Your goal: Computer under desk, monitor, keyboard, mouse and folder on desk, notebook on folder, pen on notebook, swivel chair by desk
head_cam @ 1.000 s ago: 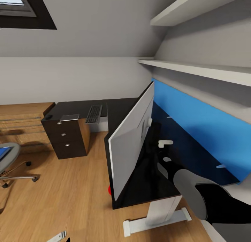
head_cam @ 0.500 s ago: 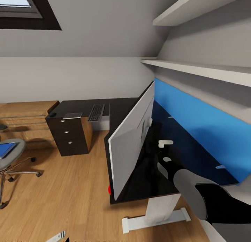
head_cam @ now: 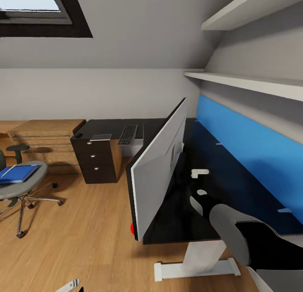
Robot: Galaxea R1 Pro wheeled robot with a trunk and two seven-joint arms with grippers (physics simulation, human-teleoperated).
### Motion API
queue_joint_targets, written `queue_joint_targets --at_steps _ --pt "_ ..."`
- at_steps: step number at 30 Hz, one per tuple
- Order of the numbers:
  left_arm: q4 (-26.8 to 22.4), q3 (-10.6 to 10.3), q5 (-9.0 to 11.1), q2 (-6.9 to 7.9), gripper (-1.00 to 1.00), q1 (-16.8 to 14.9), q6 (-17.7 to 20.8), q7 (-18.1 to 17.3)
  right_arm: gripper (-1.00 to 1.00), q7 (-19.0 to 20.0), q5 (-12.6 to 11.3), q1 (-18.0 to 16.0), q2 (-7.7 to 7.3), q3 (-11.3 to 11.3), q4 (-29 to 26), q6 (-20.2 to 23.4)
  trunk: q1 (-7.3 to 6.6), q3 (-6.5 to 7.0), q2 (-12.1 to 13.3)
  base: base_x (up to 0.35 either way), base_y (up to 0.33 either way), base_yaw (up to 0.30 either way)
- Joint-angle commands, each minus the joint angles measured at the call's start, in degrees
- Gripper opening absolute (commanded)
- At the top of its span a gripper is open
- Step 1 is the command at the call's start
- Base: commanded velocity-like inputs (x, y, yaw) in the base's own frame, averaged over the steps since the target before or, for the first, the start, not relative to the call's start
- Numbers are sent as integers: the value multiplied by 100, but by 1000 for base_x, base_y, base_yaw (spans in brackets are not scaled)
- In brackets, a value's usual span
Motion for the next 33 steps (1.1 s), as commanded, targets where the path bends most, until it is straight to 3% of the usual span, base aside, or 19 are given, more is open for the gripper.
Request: queue_joint_targets --at_steps 1,10,17,33 --pt "3 49 -46 -8 100 -9 -15 -45 -100 -20 61 1 2 120 193 0 0 -7 -2 0 0 254" --pt "8 50 -46 -7 100 -9 -15 -45 -100 -20 62 1 2 120 194 0 0 -7 -2 0 -113 156" --pt "9 49 -46 -7 100 -9 -15 -45 -100 -20 62 1 2 120 190 0 0 -7 -2 0 -254 14" --pt "7 48 -45 -7 100 -9 -15 -45 -100 -20 62 1 2 120 189 0 0 -7 -2 0 -116 1"
